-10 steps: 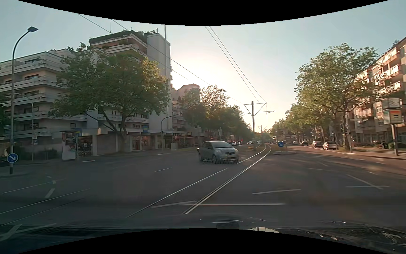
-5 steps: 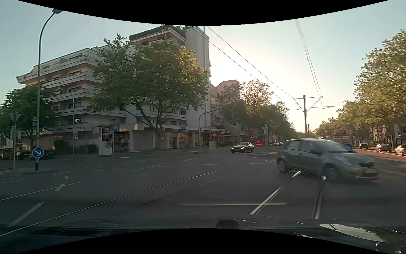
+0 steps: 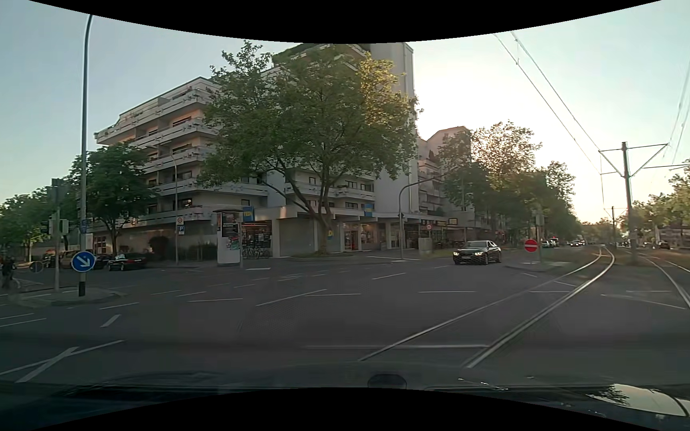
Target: Follow the waypoints while adhering to traffic rules and regulations
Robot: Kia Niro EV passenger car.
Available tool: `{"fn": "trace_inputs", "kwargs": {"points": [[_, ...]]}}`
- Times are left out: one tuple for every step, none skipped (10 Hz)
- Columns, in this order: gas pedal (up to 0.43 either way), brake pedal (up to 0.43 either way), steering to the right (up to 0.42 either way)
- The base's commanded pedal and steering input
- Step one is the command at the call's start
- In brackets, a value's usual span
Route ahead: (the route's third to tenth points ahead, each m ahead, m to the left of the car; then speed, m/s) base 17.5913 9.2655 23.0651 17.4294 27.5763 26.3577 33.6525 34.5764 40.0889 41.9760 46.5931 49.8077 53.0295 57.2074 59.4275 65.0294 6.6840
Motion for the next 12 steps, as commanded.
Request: {"fn": "trace_inputs", "kwargs": {"points": [[0.098, 0.0, -0.18], [0.098, 0.0, -0.174], [0.098, 0.0, -0.171], [0.098, 0.0, -0.171], [0.098, 0.0, -0.169], [0.098, 0.0, -0.164], [0.098, 0.0, -0.157], [0.098, 0.0, -0.151], [0.098, 0.0, -0.147], [0.098, 0.0, -0.148], [0.098, 0.0, -0.149], [0.098, 0.0, -0.149]]}}
